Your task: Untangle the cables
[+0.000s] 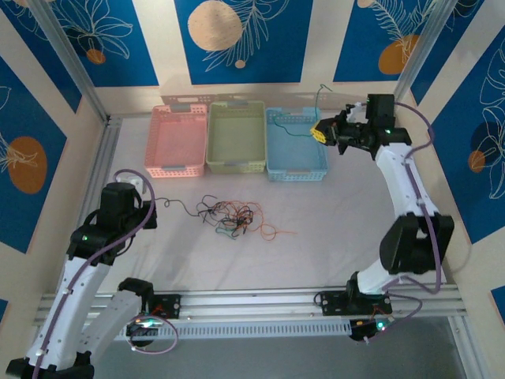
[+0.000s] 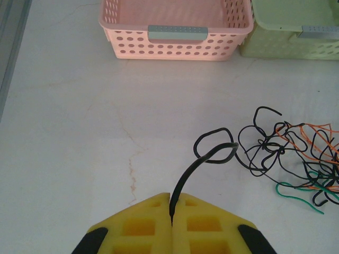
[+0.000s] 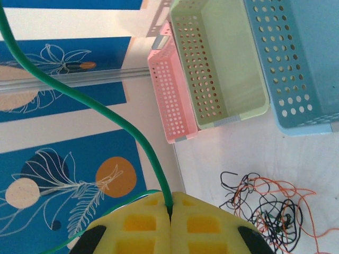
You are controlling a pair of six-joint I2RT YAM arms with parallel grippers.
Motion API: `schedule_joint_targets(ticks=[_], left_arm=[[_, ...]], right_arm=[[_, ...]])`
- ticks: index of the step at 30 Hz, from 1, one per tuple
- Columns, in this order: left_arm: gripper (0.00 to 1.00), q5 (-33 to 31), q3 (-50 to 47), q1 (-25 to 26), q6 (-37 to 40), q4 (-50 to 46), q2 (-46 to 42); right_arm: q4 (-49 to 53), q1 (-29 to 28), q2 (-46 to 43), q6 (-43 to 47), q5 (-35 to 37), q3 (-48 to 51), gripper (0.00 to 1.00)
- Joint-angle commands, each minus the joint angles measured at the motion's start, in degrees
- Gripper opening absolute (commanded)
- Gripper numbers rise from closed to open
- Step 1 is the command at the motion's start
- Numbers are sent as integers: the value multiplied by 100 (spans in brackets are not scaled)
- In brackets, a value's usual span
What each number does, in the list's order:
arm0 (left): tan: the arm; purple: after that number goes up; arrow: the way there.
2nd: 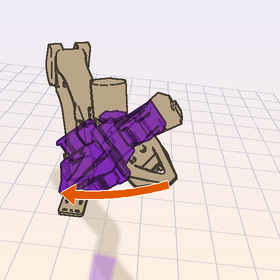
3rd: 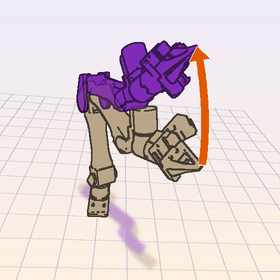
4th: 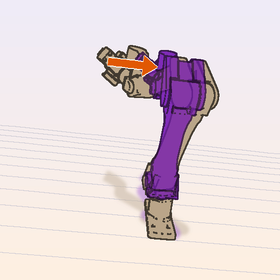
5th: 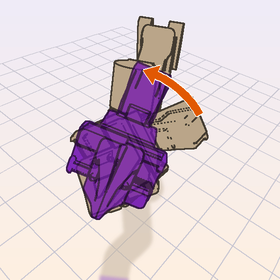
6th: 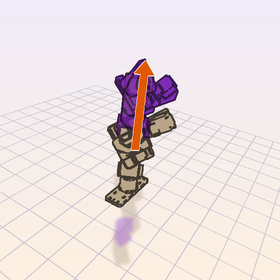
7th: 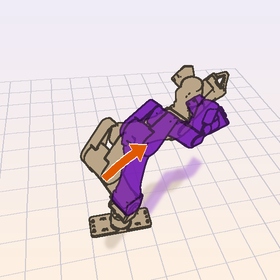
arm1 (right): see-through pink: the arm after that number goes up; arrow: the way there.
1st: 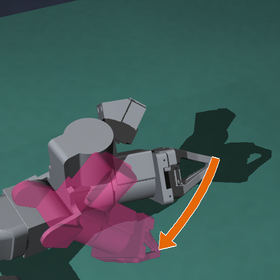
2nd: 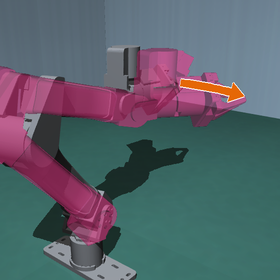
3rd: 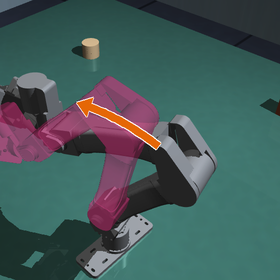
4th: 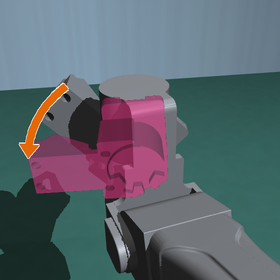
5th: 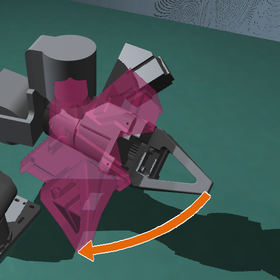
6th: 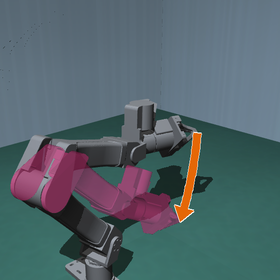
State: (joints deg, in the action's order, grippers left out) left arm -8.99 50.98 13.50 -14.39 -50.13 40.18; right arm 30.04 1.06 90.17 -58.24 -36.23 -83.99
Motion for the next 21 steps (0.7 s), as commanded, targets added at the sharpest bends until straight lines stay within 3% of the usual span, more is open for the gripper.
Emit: schedule_joint_targets(ticks=[1,12,21], left_arm=[[0,85,-44,-66,77,47,-49],[0,125,-63,-66,77,56,-34],[0,143,-62,-66,77,65,-37]], right_arm=[[-277,-74,500,-355,-454,-291,0],[433,-204,2449,-37,-454,-1609,0],[916,-153,3146,331,-121,-1912,0]])
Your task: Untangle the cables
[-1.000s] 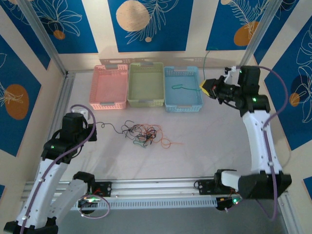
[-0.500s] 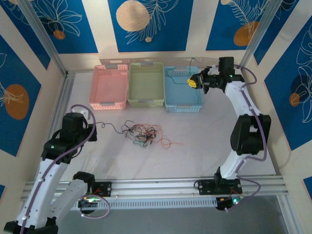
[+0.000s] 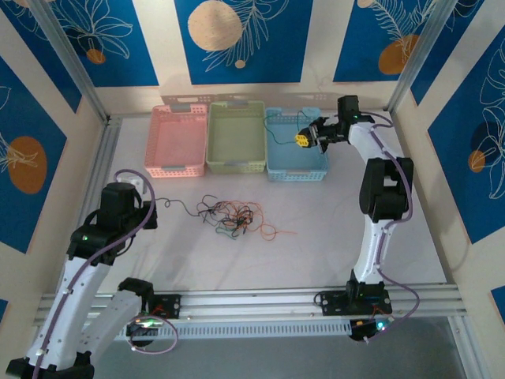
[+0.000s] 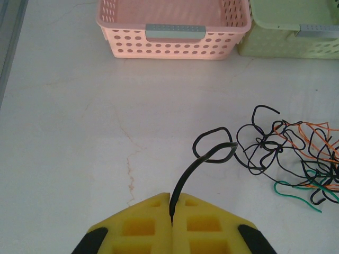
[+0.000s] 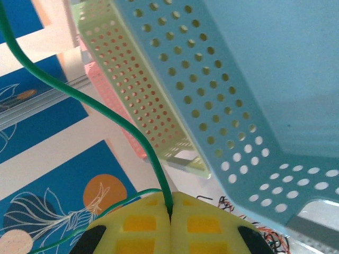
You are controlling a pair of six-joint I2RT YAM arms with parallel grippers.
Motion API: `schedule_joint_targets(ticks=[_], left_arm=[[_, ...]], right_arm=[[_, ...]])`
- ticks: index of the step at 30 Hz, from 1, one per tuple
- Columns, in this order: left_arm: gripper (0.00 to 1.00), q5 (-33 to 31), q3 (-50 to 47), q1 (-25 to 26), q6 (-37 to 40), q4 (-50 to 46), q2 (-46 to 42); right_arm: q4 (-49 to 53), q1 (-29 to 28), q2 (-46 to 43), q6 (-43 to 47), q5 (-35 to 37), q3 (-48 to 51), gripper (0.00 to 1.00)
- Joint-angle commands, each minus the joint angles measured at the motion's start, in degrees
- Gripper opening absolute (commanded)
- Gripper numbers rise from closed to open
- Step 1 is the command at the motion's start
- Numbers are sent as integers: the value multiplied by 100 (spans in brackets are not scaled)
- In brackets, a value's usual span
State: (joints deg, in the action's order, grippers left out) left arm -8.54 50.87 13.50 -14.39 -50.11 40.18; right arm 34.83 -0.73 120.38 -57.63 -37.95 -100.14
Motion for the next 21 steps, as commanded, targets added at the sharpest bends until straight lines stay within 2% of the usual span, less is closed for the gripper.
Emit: schedule_joint_targets(ticks=[1,8,12,21], left_arm=[[0,98,-51,-66,77,62,-37],[0,120,-60,-66,77,71,-28],[0,124,-60,-66,76,71,-28],[0,144,-69,-66,86,80,-15]], right_arm=[[511,42,203,331,122,-345,0],[925,83,531,632,605,-662,0],[1404,30,743,1016,1123,-1034,0],[1653,-39,858,1300,1966,-1266,1]])
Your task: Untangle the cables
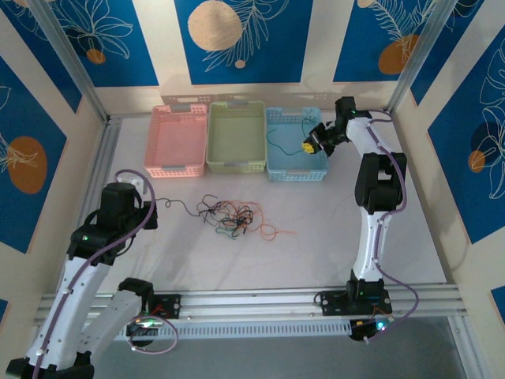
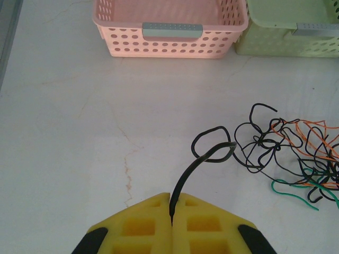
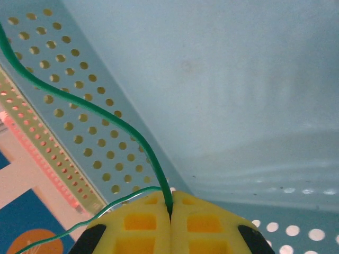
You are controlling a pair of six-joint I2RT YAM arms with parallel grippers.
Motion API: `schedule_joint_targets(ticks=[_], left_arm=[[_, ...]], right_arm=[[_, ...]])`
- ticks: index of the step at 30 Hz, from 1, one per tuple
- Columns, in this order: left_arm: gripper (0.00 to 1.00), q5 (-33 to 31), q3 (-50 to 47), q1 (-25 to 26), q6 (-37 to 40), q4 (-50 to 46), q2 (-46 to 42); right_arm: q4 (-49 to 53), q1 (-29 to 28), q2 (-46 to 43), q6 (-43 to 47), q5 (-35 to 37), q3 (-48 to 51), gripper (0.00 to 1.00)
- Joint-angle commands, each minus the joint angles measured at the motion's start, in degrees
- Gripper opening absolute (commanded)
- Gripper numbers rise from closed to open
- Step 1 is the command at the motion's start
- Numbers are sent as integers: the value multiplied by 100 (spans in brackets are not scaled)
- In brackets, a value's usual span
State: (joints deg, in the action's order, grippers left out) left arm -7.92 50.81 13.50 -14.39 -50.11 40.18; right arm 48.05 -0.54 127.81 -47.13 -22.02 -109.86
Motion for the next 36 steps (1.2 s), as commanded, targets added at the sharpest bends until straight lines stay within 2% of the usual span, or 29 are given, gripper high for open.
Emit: schedule_joint_targets(ticks=[1,4,9,13,16,21,23,26,30,33,36], left_arm=[[0,80,-62,-66,89,80,-13],[0,91,-62,-61,86,80,-11],[0,91,-62,-59,85,80,-4],[0,99,-62,-56,90,86,-2],[0,112,-64,-54,86,89,7],[0,141,-69,-60,93,98,9],[0,162,-70,-58,88,98,11],[0,176,-71,-56,95,98,7],[0,229,-71,-57,110,115,3],[0,247,-75,-42,101,115,11],[0,247,-72,-48,101,115,-1]], right_arm=[[403,-82,137,310,491,-367,2],[511,-176,165,424,812,-490,3],[700,-379,227,623,1224,-623,13],[896,-497,150,755,1594,-685,34],[927,-541,-107,826,1833,-621,44],[728,-655,-1096,954,2119,-239,50],[517,-724,-1686,1022,2148,177,51],[-270,-889,-2880,1020,1951,1411,52],[-1221,-1508,-4220,1221,1734,3160,50],[-1485,-2168,-4653,1501,1505,4008,46],[-1448,-2891,-4732,1834,1512,4463,46]])
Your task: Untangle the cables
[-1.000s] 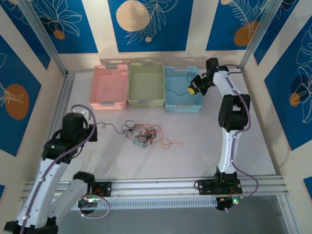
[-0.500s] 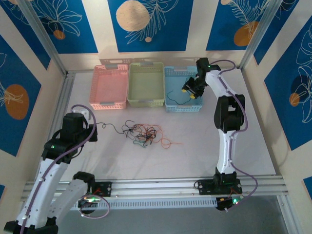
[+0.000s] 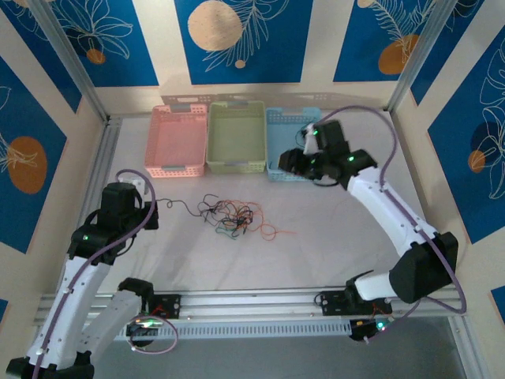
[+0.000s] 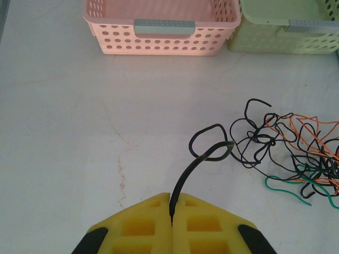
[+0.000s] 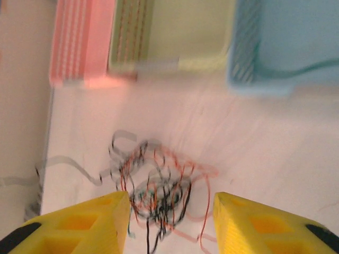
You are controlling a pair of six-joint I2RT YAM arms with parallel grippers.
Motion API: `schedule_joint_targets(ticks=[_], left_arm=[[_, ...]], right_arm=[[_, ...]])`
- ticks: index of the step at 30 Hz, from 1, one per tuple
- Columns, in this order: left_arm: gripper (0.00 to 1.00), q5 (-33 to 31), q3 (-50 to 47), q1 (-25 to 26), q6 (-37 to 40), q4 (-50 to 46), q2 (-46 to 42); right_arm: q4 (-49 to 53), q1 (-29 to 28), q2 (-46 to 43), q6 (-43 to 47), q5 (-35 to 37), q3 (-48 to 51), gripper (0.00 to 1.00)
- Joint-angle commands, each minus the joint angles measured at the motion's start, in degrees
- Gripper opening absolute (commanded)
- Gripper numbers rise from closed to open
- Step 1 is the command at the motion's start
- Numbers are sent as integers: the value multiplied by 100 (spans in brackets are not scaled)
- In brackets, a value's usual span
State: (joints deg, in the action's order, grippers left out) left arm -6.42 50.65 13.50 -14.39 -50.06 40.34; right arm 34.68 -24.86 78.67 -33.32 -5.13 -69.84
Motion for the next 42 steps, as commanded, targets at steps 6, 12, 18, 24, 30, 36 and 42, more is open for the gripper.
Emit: schedule_joint_targets(ticks=[6,12,18,24,30,36,42], left_arm=[[0,97,-61,-48,101,111,-9],[0,79,-67,-49,103,112,-6],[0,72,-64,-49,92,111,-8],[0,72,-64,-47,92,111,4],[0,53,-65,-42,94,107,-6],[0,44,-64,-40,96,102,-8],[0,-48,-31,-40,86,66,-16]], right_arm=[[60,-1272,472,958,365,933,56],[94,-1302,949,1107,601,880,56],[-93,-1328,1341,1008,344,744,48],[-245,-1333,1498,979,214,711,37],[-519,-1335,1478,966,-39,779,17],[-349,-1223,848,884,514,912,0],[-338,-187,-670,563,481,1480,0]])
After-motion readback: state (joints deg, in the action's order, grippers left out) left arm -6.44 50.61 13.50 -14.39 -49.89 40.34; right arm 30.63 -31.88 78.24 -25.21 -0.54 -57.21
